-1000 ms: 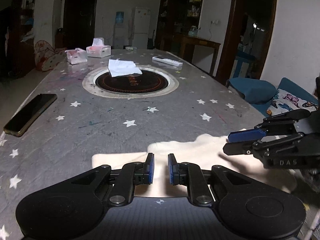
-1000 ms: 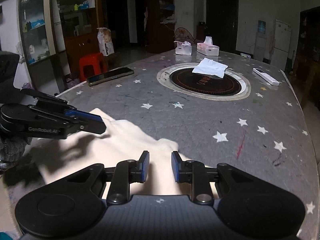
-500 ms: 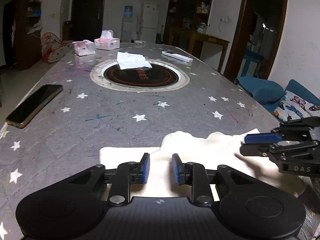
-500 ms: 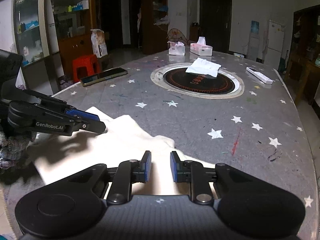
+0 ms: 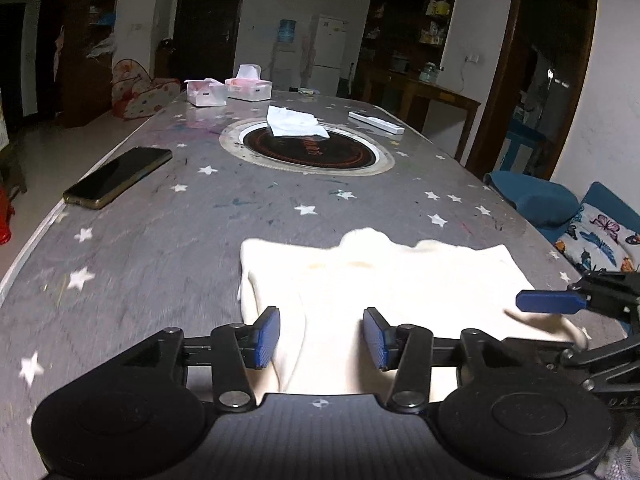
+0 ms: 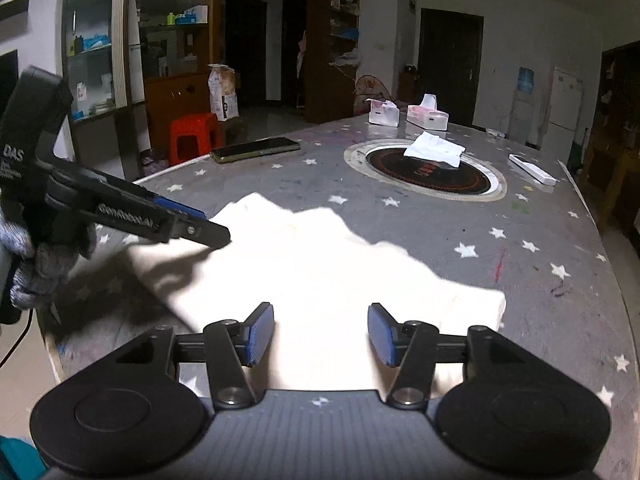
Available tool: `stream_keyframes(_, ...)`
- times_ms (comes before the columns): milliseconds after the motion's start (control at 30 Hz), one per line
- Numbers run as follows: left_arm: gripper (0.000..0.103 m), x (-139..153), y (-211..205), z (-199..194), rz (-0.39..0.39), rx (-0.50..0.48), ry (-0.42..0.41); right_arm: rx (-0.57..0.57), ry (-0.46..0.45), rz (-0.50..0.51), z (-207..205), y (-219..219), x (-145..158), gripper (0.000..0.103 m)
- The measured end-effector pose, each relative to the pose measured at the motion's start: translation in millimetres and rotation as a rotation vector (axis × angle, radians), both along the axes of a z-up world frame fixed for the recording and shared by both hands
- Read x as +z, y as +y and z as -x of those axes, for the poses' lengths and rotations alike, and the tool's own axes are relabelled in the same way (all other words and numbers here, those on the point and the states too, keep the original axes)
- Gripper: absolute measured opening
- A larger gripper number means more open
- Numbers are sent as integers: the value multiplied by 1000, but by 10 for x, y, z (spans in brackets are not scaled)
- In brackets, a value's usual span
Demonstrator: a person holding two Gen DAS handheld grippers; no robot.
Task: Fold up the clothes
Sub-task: 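Pull both grippers back from the folded shirt and open them wide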
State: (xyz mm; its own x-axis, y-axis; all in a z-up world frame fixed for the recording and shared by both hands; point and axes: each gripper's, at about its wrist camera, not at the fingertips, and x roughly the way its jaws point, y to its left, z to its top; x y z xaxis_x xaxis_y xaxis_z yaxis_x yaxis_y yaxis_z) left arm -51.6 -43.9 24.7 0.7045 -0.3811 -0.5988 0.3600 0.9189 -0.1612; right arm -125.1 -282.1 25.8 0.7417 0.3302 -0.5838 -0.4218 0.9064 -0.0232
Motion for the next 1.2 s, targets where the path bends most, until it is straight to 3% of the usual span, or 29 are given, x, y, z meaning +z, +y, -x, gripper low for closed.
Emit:
stream_keyframes(233, 54, -76, -17, 129, -57, -6, -26, -7, -8, 26, 50, -9, -62, 59)
stream_keyframes(400, 57, -20, -18, 186, -42, -16, -39, 33, -44, 28, 50, 99, 30, 61)
stream_keyframes(700, 61, -95, -16, 198, -46, -11, -15, 46, -24, 19, -43, 242, -101, 64)
stream_keyframes(1033, 64, -121, 119, 213, -25, 53, -8, 21, -11, -11, -44, 214, -141, 75)
stream_keyframes(1200, 68, -91, 123, 235, -26, 53, -14, 14, -45, -26, 9, 185, -52, 89)
